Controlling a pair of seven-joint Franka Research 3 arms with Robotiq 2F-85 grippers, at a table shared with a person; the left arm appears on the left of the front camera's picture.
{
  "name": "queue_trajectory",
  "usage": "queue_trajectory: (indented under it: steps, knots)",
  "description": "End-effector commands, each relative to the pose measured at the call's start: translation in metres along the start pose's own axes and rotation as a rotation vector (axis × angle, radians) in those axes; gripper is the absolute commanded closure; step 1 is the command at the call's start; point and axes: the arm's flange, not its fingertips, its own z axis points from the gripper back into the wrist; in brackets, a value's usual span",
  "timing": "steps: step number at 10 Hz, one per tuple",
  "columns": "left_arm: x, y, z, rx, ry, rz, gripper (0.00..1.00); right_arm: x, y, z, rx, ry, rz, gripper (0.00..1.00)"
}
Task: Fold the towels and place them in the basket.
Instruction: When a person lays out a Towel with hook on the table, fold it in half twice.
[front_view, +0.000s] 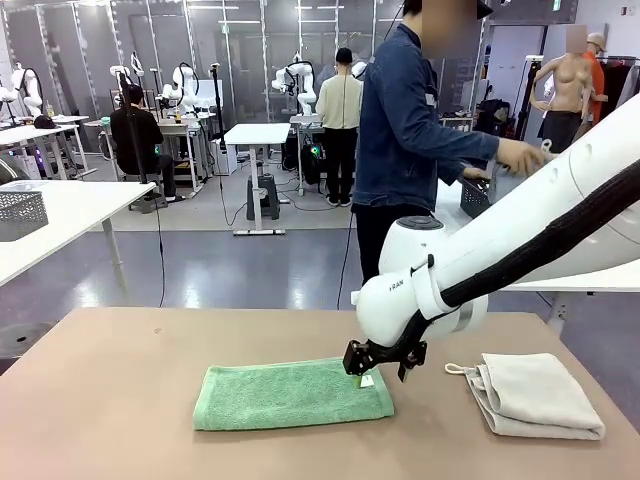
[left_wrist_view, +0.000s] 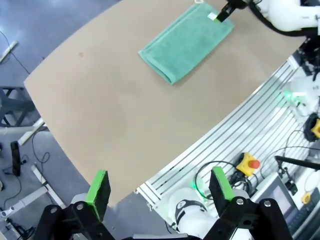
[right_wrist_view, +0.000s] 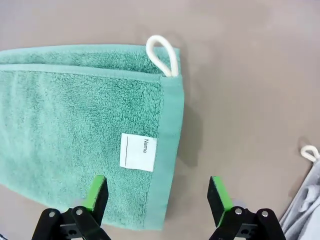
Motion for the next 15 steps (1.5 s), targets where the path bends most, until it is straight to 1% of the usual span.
queue_trajectory:
  steps: [1,5,7,11,12,13,14,15]
  knots:
    - [0.004,-0.006,-0.016,0.013,0.013,-0.021,0.00,0.012,0.017,0.000,-0.045,0.054,-0.061,0.00]
    - [0.004,-0.006,-0.016,0.013,0.013,-0.021,0.00,0.028,0.024,-0.007,-0.095,0.111,-0.118,0.00]
    - [0.004,-0.006,-0.016,0.013,0.013,-0.021,0.00,0.032,0.025,-0.014,-0.106,0.122,-0.140,0.00]
    - [0.004,-0.006,-0.016,0.013,0.013,-0.021,0.00,0.029,0.019,-0.034,-0.051,0.136,-0.167,0.00]
    - [0.004,-0.006,-0.016,0.013,0.013,-0.021,0.00,0.027,0.018,-0.036,-0.017,0.130,-0.166,0.07]
    - [0.004,-0.006,-0.016,0.013,0.013,-0.021,0.00,0.024,0.017,-0.036,0.001,0.120,-0.159,0.60]
    - [0.004,-0.006,-0.016,0.013,0.013,-0.021,0.00,0.021,0.016,-0.035,0.009,0.111,-0.161,0.67]
    - [0.004,-0.006,-0.016,0.013,0.013,-0.021,0.00,0.020,0.016,-0.036,0.014,0.118,-0.164,1.00]
